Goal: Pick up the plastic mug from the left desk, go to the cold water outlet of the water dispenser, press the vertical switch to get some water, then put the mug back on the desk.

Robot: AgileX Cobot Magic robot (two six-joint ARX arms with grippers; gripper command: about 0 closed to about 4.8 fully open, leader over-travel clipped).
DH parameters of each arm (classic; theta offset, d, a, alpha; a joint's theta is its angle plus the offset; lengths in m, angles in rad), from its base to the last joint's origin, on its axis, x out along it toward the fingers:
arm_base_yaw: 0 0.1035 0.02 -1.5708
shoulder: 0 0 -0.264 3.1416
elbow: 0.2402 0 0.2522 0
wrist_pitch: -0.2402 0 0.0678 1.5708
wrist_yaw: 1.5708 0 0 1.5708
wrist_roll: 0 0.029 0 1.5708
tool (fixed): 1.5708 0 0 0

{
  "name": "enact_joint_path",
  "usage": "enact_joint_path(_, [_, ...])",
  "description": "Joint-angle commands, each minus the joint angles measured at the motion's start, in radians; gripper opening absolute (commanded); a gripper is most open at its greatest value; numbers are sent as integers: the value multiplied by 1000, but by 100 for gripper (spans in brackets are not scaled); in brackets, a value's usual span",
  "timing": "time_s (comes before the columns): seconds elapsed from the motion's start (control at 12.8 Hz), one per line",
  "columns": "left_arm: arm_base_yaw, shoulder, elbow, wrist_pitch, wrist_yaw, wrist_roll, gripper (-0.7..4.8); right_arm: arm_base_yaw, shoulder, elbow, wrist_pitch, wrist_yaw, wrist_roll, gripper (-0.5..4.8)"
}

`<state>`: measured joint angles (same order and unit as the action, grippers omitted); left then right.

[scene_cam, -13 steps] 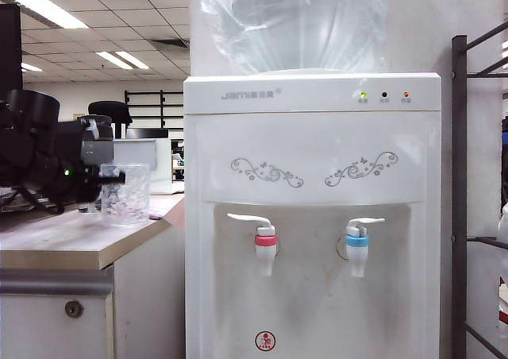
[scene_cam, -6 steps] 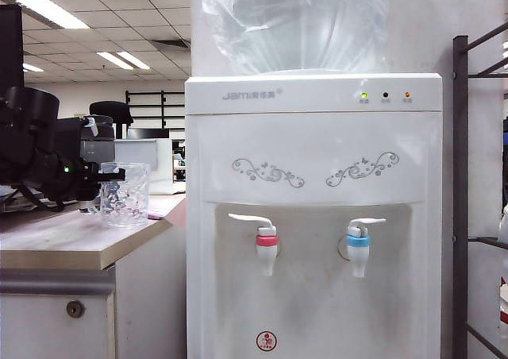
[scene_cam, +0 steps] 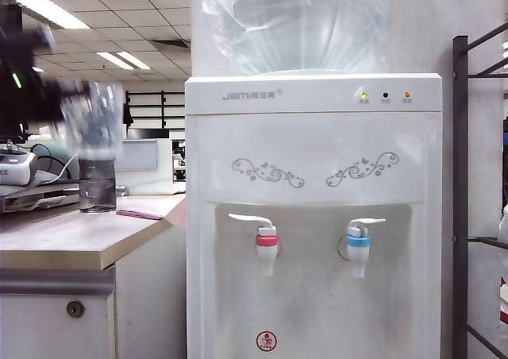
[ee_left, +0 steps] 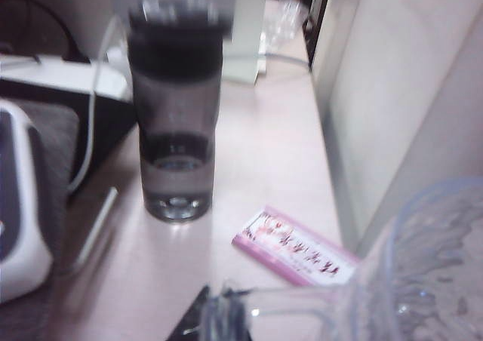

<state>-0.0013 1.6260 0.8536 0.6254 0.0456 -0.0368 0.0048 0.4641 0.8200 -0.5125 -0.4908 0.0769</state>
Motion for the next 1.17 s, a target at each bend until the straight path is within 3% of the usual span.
enact_joint_path(0.08, [-47,-447,-90,-390,30,-27,-7,2,6,6,8,26,2,-6])
enact_joint_path(0.47, [-205,-571,-91,-556,30,-75,-7,2,31,6,13,67,2,-6])
enact_joint_path(0.55, [-297,-563,-113,-556,21,-76,-7,2,30,6,13,69,2,-6])
enact_joint_path(0.63, [-400,-558,-159,-544,13,-77,-7,2,30,6,13,63,2,-6])
enact_joint_path(0.7, [-444,-553,-183,-523,-6,-80,-7,2,30,6,13,63,2,-6])
enact_joint_path(0.78, [-549,-526,-265,-436,-24,-105,-7,3,31,6,13,63,2,-6])
enact_joint_path(1.02, [-652,-463,-314,-399,-59,-110,-7,2,30,6,11,62,2,-6])
enact_joint_path(1.1, [-747,-353,-314,-341,-60,-111,-7,3,30,6,-13,63,2,-6])
enact_joint_path(1.17, [-766,-322,-314,-312,-61,-111,-7,3,30,6,-25,62,2,-6])
